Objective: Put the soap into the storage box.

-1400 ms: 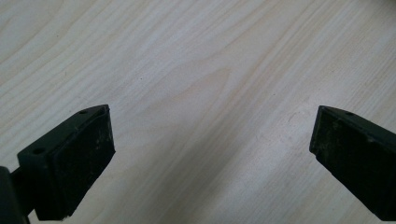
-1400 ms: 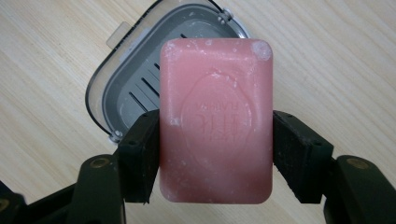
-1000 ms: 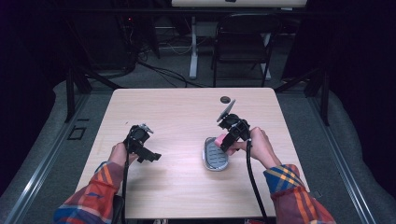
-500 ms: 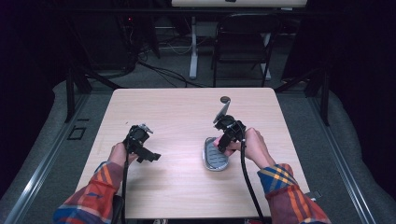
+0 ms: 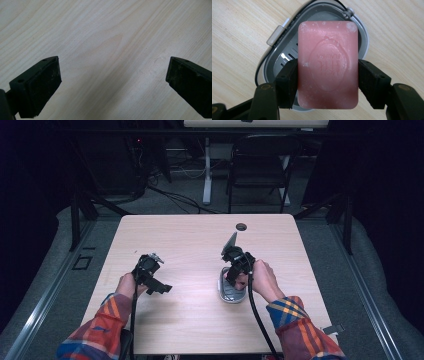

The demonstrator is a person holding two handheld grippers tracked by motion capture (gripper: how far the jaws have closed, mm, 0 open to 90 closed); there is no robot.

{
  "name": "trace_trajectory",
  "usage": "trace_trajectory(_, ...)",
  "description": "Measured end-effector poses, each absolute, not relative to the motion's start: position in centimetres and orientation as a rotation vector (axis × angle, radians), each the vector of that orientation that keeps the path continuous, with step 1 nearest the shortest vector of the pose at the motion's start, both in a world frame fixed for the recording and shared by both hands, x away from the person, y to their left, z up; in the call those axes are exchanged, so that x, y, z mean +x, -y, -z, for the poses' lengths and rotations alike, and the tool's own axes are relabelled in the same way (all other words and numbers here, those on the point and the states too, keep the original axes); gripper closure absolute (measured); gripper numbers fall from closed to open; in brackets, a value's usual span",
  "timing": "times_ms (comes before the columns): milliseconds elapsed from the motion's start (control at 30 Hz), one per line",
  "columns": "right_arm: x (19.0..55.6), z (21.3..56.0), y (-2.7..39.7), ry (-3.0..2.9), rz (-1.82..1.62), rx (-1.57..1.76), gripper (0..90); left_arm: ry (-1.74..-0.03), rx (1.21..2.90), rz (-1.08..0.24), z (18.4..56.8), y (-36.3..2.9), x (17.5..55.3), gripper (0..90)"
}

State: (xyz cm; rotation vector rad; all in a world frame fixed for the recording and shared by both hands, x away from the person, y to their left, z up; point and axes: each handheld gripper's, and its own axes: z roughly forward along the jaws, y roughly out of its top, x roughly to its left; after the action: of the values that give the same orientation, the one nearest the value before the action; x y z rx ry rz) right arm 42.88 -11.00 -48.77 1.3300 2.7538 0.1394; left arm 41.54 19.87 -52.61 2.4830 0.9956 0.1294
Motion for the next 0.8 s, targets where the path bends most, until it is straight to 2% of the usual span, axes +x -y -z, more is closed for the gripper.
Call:
trace_trajectory(333,42.4,48.3,11.0,-2.756,-0.218,1.369,36.8,-0.984,2.48,-0.135,52.5,-19.9,41.5,0.0)
trace_trajectory(567,42.0,48.0,11.9,-2.821,-0.276,1.402,45.1,-0.985,2.482,-0.134,52.5,-19.8,41.5,0.0)
trace_trajectory(800,41.4,47.0,13.0,-2.808,-0.349,1.344,42.8,-0.985,2.482,-0.133,52.5,-19.8,41.5,0.0)
